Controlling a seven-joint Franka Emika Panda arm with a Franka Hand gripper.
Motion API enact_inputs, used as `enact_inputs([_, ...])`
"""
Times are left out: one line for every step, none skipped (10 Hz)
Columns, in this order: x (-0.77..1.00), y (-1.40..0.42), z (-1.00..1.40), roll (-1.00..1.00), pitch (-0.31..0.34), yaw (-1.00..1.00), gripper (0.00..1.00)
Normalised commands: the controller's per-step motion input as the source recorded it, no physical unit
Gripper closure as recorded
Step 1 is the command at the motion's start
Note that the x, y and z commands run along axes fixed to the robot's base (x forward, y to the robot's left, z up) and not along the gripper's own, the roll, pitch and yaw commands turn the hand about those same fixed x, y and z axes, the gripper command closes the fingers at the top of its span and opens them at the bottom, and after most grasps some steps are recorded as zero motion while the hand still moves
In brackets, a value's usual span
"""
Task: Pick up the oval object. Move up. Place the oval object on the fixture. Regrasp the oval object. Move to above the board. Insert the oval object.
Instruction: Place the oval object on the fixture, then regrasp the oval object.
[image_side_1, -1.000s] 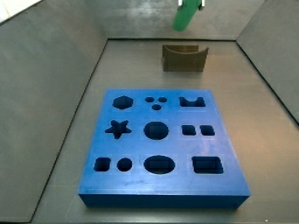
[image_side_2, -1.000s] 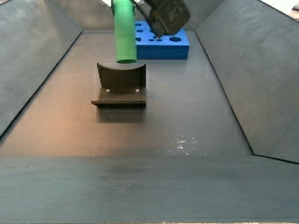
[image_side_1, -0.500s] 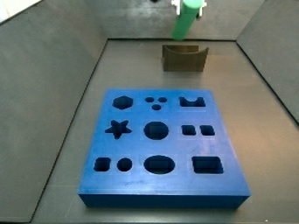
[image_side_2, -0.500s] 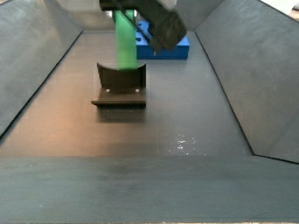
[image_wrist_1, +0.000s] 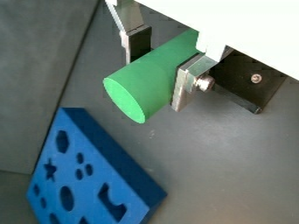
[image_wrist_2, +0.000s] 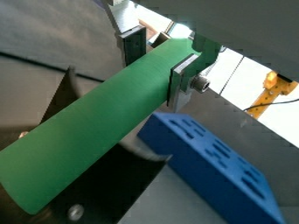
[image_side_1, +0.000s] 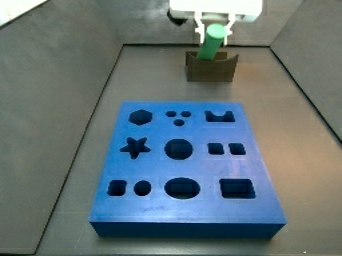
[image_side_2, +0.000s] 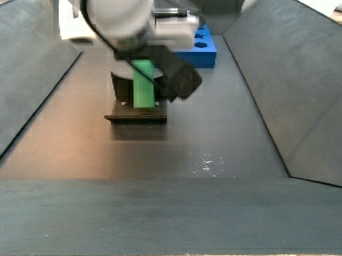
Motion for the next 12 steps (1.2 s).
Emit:
enact_inputs([0.09, 0.04, -0.39, -0.09, -0.068, -0.07, 1.0])
enact_inputs([0.0, 0.0, 0.0, 0.0, 0.0, 0.0, 0.0])
enact_inputs([0.0, 0.0, 1.0, 0.05, 0.008, -0.04, 0.0])
enact_inputs([0.0, 0.0, 1.0, 0.05, 0.009, -0.03, 0.0])
enact_inputs([-0.02, 0.0, 1.0, 0.06, 0.014, -0.02, 0.0])
enact_inputs([-0.02, 0.0, 1.0, 0.06, 0.022, -0.01, 0.0])
enact_inputs([-0.03, 0.01, 1.0, 0.05, 0.032, -0.01, 0.0])
enact_inputs([-0.03, 0.01, 0.92, 0.05, 0.044, -0.01, 0.0])
enact_inputs([-0.03, 0.01, 0.68, 0.05, 0.051, -0.01, 0.0])
enact_inputs([-0.02, 0.01, 0.5, 0.05, 0.057, -0.01, 0.0])
enact_inputs([-0.02, 0.01, 0.38, 0.04, 0.059, -0.02, 0.0])
enact_inputs([-1.0, 0.0, 0.0, -0.04, -0.018, -0.01, 0.0])
